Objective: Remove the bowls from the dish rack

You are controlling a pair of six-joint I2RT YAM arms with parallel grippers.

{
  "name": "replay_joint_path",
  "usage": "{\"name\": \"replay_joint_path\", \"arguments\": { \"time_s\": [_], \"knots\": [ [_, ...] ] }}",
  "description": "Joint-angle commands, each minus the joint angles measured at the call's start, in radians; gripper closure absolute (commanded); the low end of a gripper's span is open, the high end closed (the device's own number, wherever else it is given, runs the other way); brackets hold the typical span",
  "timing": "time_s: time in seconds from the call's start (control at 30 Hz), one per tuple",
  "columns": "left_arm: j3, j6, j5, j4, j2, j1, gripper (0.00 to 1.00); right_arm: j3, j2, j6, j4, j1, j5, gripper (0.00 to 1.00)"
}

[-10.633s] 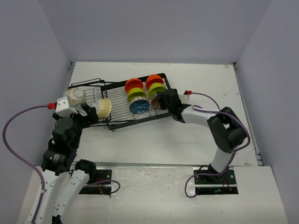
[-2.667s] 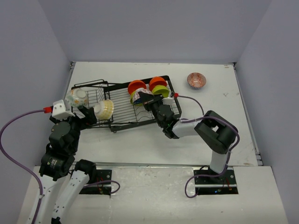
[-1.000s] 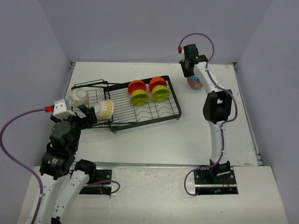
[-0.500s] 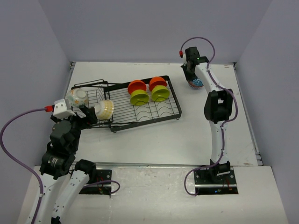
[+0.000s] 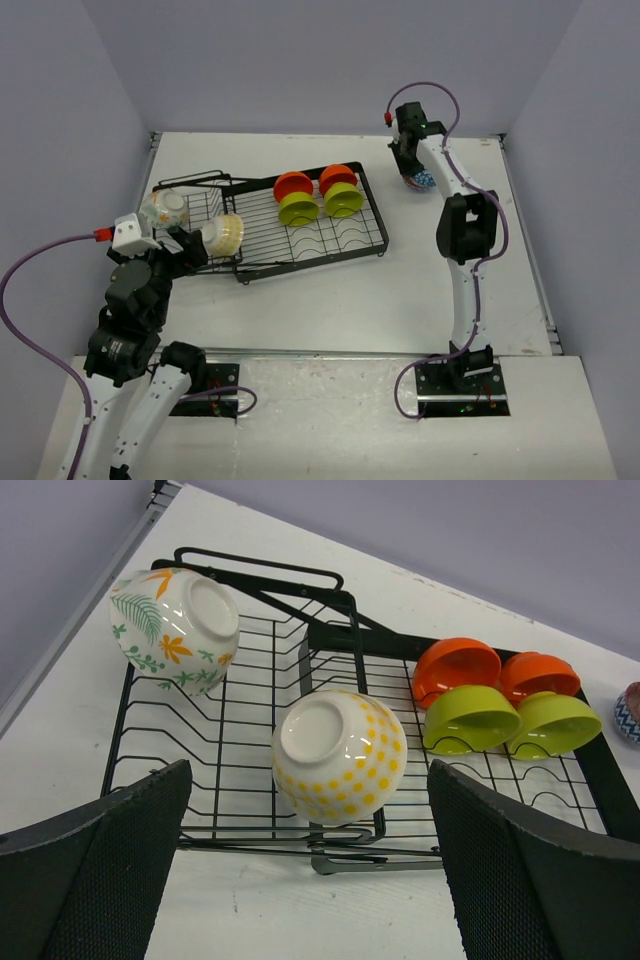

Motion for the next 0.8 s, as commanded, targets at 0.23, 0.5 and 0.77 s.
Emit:
{"name": "replay_joint_path", "arguments": {
  "time_s": [0.23,0.5,0.77],
  "knots": [
    [-0.005,0.011,0.013,0.039,0.001,-0.004,0.00,-0.002,-0.019,0.007,0.043,0.003,0.059,0.81],
    [-0.005,0.013,0.011,0.039,0.003,-0.004,0.00,-0.002,-0.010,0.020,0.064,0.014,0.125,0.67],
    [-0.002,0.013,0.010,0.037,0.012,-0.002,0.00,-0.032,-0.083,0.039,0.066,0.051,0.115,0.57]
  ]
}}
